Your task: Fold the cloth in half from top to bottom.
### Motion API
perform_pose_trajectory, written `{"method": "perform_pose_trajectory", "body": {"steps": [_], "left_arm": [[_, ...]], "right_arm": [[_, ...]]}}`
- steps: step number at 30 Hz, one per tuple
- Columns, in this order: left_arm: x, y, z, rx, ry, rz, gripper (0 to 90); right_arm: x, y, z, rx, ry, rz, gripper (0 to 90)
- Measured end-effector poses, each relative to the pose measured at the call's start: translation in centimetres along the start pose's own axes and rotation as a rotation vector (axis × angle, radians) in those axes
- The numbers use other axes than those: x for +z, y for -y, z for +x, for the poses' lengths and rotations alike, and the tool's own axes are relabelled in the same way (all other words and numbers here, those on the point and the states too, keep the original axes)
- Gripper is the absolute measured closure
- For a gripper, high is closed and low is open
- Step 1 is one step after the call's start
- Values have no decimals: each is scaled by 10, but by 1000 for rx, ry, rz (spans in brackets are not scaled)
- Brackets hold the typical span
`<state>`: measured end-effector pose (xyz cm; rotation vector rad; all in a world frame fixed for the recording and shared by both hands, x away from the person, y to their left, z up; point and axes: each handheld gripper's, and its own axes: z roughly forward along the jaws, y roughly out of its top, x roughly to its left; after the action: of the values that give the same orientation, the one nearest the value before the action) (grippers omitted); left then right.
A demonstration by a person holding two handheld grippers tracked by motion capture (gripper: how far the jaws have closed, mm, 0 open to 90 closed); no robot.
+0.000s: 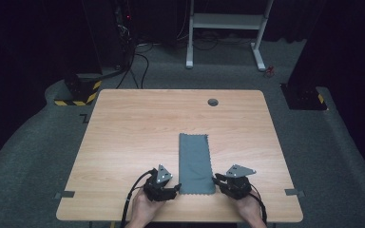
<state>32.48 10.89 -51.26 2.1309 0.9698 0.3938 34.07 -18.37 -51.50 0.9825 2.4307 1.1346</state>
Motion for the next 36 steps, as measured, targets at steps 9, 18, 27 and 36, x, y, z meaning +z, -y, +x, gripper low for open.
{"method": "perform_pose_trajectory", "body": {"steps": [9, 18, 27, 36], "left_arm": [[36, -34, 17, 5, 12, -32, 454], [69, -70, 38, -2, -8, -17, 467], [92, -89, 60, -69, -56, 3, 469], [103, -90, 75, -100, -103, 26, 506]], "right_arm": [[19, -20, -17, 32, 4, -43, 873], [58, -58, -33, 58, 43, -24, 826], [94, -87, -57, 104, 106, -6, 822], [107, -86, -78, 141, 153, 27, 813]]}}
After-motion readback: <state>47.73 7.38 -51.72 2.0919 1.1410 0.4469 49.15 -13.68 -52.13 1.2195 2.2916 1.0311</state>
